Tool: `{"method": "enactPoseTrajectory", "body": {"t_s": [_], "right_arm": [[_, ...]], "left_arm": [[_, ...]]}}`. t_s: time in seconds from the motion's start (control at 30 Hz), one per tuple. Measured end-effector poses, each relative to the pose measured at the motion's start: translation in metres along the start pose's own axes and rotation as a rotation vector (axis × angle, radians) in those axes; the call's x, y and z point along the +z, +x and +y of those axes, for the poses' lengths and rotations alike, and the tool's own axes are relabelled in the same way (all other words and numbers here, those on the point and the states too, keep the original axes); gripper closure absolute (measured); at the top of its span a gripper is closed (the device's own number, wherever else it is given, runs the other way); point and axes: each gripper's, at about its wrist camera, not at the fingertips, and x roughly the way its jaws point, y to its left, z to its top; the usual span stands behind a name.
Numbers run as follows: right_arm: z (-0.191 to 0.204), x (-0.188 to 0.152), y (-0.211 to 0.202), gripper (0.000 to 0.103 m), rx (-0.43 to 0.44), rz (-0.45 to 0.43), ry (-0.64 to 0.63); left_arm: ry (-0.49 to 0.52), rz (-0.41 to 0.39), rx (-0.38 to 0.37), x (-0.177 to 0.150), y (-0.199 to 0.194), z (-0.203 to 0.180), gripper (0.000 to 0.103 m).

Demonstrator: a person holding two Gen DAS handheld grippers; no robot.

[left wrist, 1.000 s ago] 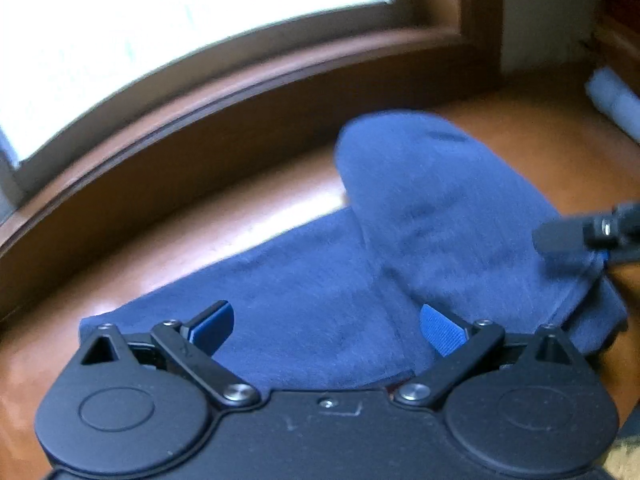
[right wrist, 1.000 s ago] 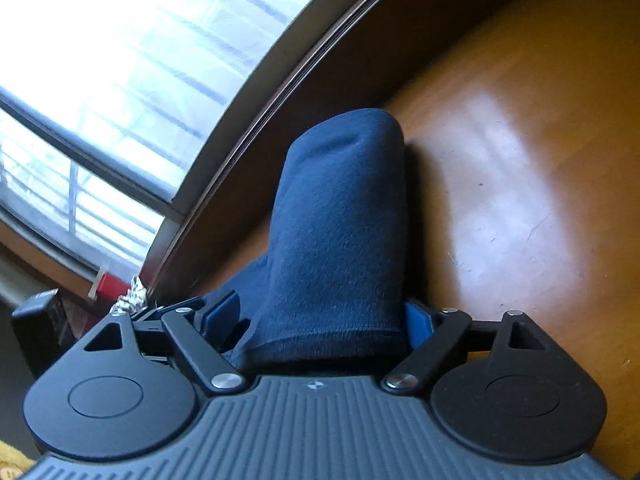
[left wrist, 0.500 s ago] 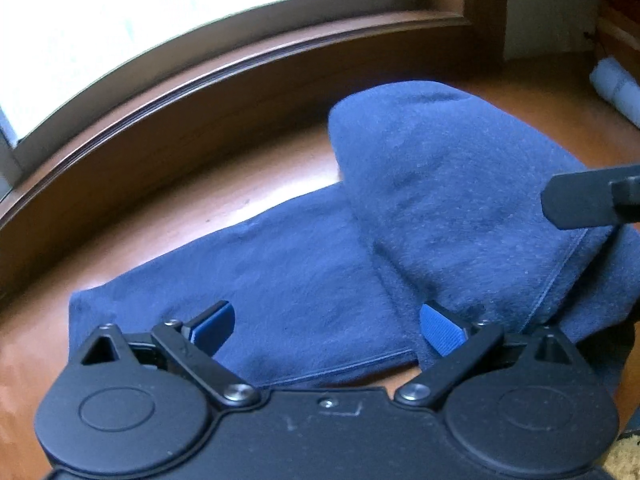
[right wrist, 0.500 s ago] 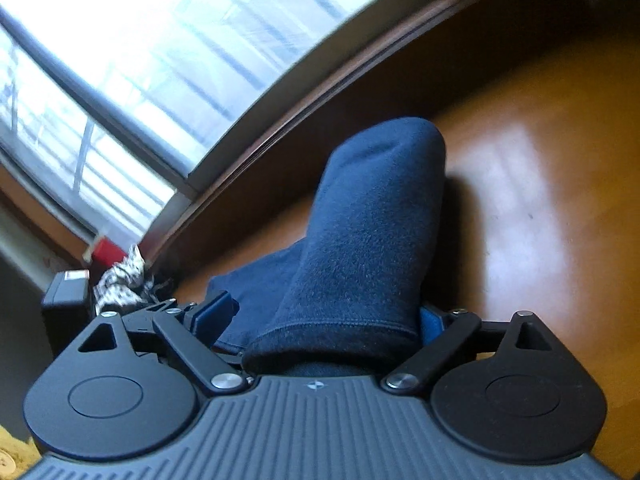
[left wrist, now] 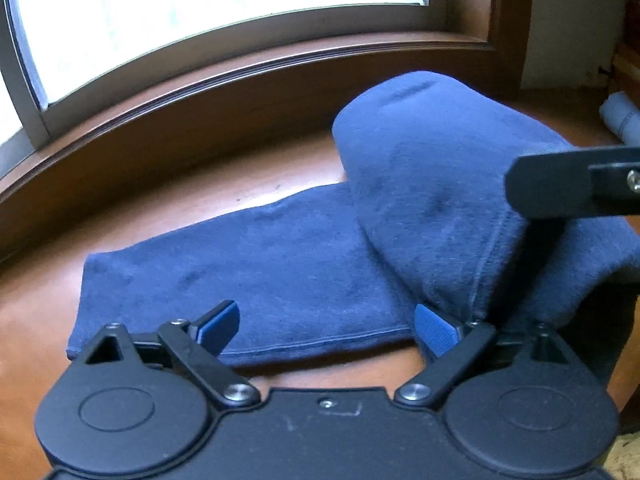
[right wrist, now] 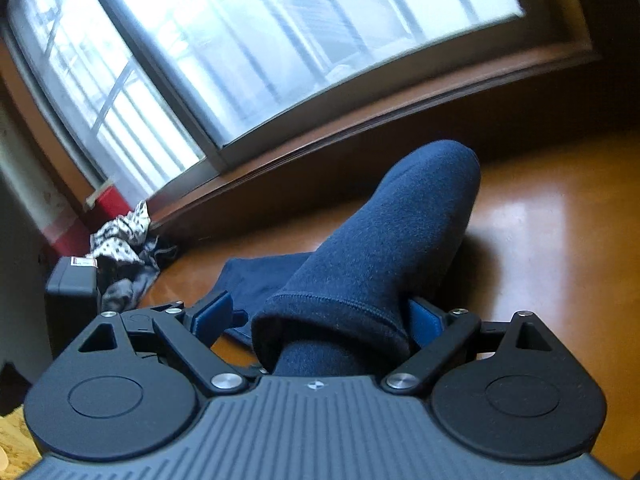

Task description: Fold clothes

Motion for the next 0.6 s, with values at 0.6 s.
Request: {"method": "enactPoseTrajectory", "body": {"t_s": [0.6], "right_arm": [[0.059,0.009,0.039,0.009,0.107,0.063,-0.269]], "left_arm": [[-0.088,0.001,0.032,-0.024,-0.017,0.020,0.010]]}}
